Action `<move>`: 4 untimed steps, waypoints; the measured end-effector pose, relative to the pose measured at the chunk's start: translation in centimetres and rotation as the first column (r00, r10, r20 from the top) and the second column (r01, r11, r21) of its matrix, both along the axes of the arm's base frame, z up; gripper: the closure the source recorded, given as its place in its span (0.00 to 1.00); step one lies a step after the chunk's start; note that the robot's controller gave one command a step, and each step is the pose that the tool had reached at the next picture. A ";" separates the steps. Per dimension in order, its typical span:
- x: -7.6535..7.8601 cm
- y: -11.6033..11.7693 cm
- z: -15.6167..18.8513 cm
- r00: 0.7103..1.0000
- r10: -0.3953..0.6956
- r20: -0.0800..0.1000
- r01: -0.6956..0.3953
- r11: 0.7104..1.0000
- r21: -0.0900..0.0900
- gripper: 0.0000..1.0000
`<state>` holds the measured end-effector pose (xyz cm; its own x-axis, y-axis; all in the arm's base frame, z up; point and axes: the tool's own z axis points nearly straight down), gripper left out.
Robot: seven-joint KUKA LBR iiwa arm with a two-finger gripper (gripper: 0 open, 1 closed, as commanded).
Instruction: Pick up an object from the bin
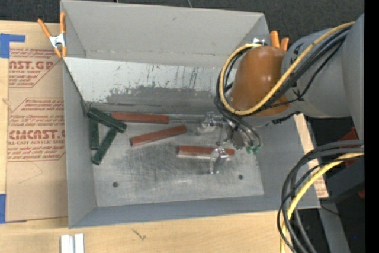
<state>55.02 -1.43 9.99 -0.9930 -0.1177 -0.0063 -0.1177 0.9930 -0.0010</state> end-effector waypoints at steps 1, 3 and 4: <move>0.5 2.0 -0.2 0.999 -0.036 -0.006 0.036 0.999 0.001 0.00; -1.3 2.5 -2.7 0.992 -0.130 0.004 0.130 0.992 0.004 0.00; 1.9 0.0 -2.3 0.997 0.072 0.006 -0.072 0.997 0.008 1.00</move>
Offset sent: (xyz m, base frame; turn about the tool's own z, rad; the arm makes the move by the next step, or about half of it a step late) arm -0.0119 0.0269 0.0001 -0.0082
